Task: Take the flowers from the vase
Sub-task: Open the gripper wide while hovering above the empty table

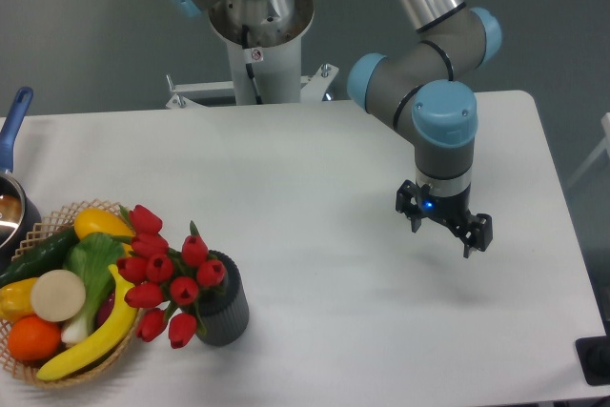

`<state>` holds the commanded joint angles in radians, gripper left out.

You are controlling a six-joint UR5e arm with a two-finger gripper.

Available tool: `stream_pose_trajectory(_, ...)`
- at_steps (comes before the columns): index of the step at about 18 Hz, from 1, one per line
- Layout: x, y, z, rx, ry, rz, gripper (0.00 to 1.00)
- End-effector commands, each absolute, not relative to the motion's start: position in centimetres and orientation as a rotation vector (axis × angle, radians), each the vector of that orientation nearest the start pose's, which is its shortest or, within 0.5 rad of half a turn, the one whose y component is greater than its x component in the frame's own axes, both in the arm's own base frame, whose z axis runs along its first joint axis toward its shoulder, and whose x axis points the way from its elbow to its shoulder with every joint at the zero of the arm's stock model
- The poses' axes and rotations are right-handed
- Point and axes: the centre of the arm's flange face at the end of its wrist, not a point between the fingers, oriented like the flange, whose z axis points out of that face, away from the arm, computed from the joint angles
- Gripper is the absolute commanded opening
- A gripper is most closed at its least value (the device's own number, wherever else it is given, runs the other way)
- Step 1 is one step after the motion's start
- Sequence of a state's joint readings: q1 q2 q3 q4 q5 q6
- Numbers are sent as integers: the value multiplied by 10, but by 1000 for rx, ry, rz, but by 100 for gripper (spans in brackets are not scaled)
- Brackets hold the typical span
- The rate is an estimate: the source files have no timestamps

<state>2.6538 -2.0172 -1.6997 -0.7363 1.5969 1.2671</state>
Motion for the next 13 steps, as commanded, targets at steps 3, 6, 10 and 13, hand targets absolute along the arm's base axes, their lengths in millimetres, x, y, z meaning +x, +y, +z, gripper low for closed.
stream_pose_trajectory(3, -498, 414, 263, -3019, 266, 380, 100)
stream_pose_trajectory(6, -494, 421, 265, -3008, 259, 382, 100)
stream_pose_trajectory(10, -485, 432, 266, -2968, 152, 344, 100)
stream_pose_trajectory(13, -485, 437, 269, -2880, 149, 291, 100)
